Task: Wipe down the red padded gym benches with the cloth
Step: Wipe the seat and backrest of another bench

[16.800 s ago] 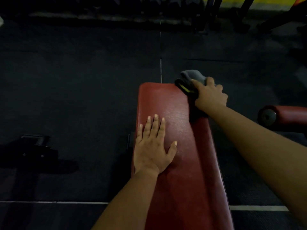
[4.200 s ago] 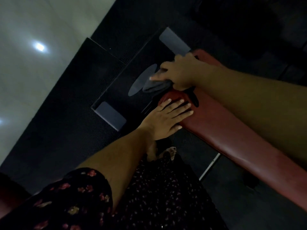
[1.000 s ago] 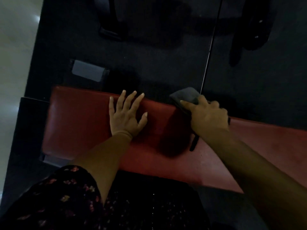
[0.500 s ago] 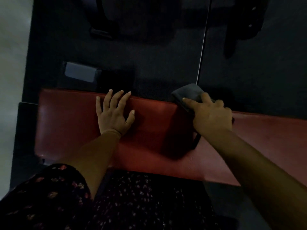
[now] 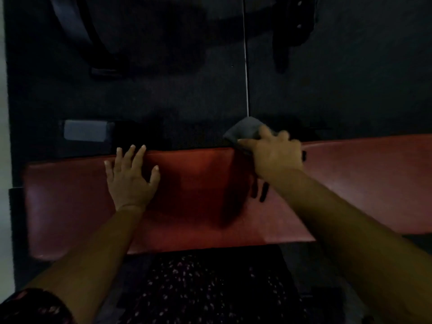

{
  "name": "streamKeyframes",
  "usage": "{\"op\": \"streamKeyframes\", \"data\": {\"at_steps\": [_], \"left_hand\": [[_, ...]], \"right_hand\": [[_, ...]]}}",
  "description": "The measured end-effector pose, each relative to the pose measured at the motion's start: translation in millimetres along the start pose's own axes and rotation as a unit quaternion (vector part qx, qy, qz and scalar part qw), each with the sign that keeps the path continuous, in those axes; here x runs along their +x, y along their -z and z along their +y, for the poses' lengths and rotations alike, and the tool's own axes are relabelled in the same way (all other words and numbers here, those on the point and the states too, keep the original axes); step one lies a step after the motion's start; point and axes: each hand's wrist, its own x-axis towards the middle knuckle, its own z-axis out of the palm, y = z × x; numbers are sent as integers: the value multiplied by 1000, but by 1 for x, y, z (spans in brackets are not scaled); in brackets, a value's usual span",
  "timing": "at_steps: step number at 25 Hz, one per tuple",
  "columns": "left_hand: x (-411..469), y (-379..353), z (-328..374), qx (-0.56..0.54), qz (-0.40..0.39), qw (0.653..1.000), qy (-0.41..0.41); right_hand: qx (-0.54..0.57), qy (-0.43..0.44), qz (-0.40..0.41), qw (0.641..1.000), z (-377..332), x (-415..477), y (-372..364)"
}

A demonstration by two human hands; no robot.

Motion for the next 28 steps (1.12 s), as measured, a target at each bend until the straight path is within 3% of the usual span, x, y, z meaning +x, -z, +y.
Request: {"op": "streamKeyframes", "data": {"at_steps": [2,4,6,10,12,16,18,21,24,26,28], "left_hand": [[4,-2,30,-6,-23,999,-34],[4,-8,77,-17,-40,991,-127],[1,-17,132,-48,-43,979,-194],[0,-29,206,-35,-82,969,-230],[2,-37,212,11,-120,959,-256],[5,-47,206,12,-111,956,-271],[4,-50,207,-2,-112,958,-265],[2,-46,208,10,-106,956,-273],[4,-45,209,16,-85,956,-280],[3,-46,209,15,-75,955,-286],[3,-45,209,19,-72,954,-291]], "right_hand": [[-14,-112,-23,993,51,-4,-7],[21,-225,-44,973,88,-7,-12],[35,-267,-35,962,91,-9,-14],[19,-108,0,994,43,-18,-17],[20,-55,-1,998,56,-18,-18],[37,-197,-39,979,131,-14,-25],[29,-261,-34,964,127,-16,-23],[-17,-185,22,982,67,-29,-29],[20,-110,64,992,55,-39,-38],[75,-123,57,988,90,-37,-40],[103,-189,48,975,131,-34,-46]]}}
